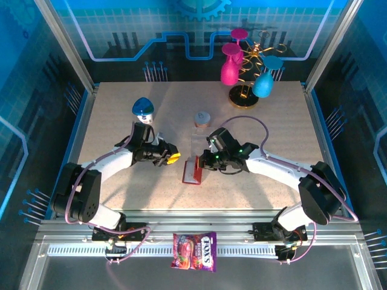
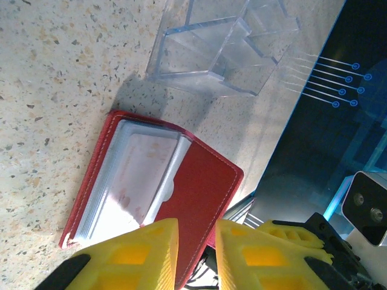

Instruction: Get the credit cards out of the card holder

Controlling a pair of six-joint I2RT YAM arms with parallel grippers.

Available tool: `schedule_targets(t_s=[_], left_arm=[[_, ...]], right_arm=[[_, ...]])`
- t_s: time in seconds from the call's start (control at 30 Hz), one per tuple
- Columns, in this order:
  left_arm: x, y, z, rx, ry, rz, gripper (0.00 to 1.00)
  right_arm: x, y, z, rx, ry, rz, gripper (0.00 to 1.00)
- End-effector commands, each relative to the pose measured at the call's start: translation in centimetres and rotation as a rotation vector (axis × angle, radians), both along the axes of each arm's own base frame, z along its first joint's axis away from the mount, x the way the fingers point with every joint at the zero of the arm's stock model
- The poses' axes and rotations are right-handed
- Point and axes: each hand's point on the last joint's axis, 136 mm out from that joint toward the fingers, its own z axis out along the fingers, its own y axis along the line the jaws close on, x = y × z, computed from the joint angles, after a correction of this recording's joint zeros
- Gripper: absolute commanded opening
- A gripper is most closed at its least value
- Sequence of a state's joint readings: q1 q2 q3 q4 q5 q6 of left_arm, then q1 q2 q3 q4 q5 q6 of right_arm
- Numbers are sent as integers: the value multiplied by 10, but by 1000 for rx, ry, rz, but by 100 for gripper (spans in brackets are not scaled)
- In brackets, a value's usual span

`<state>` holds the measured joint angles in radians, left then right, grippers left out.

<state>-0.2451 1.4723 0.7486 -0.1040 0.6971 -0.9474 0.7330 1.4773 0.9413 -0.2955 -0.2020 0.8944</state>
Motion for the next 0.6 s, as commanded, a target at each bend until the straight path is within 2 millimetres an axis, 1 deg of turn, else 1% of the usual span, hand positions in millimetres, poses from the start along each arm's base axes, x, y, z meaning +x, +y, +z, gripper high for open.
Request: schedule_targets(t_s=[0.0,0.1,0.23,0.37,0.4,0.43,0.57], left_arm=[[-10,-4,1,-12,9,-35,24],[-10,-13,-1,-3,13,-57,24],[-11,-33,-7,18,20,-102,23],[-12,-55,-13,36,23,-149,14],[-13,-60,-13,38,23,-161,13],[-12,-65,-14,39,26,-169,12],[-13,-79,-20,45,38,-192,11]], right_arm=[[-2,-5,6,-19,-19,-8,0],[-2,-11,1,-40,-14,-7,0],[-3,-24,-4,-69,-11,-12,0],[-5,-40,-12,-91,8,-20,0],[-3,-43,-10,-87,5,-25,0],[-7,-51,-18,-99,21,-28,0],[-6,-67,-22,-103,33,-39,0]])
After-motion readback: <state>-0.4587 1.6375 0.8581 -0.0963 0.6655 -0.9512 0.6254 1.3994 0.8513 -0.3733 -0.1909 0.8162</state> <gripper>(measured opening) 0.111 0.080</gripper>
